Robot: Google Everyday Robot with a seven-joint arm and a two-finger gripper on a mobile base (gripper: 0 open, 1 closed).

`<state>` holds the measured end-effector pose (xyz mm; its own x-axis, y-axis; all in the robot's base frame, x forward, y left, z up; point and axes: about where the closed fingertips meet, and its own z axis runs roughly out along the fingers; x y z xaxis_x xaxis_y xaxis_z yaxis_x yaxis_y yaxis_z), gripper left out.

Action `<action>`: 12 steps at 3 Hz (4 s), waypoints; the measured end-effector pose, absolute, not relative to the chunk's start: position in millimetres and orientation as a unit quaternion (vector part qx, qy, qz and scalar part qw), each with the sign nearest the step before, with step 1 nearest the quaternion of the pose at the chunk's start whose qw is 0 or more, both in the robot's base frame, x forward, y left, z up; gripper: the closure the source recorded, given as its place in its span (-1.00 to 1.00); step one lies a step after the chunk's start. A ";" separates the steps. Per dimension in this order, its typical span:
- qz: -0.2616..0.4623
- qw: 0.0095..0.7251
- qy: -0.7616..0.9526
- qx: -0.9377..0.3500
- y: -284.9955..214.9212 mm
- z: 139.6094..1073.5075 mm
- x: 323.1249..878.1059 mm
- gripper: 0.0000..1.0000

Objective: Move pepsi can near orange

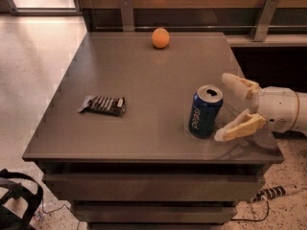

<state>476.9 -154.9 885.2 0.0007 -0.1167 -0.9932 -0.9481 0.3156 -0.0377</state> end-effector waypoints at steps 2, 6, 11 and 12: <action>0.395 0.543 0.578 -0.463 -120.2 883.8 481.0 -0.62; 0.399 0.541 0.573 -0.469 -111.6 886.4 480.5 1.00; 0.350 0.577 0.596 -0.435 -147.8 966.7 677.8 1.00; 0.350 0.590 0.591 -0.425 -152.4 964.5 718.7 1.00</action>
Offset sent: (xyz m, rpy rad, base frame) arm 0.0088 0.0507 -0.0052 0.0120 -0.0108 0.0890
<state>718.7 -152.4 964.5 0.0564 -0.0899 -0.9944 -0.9148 0.3944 -0.0876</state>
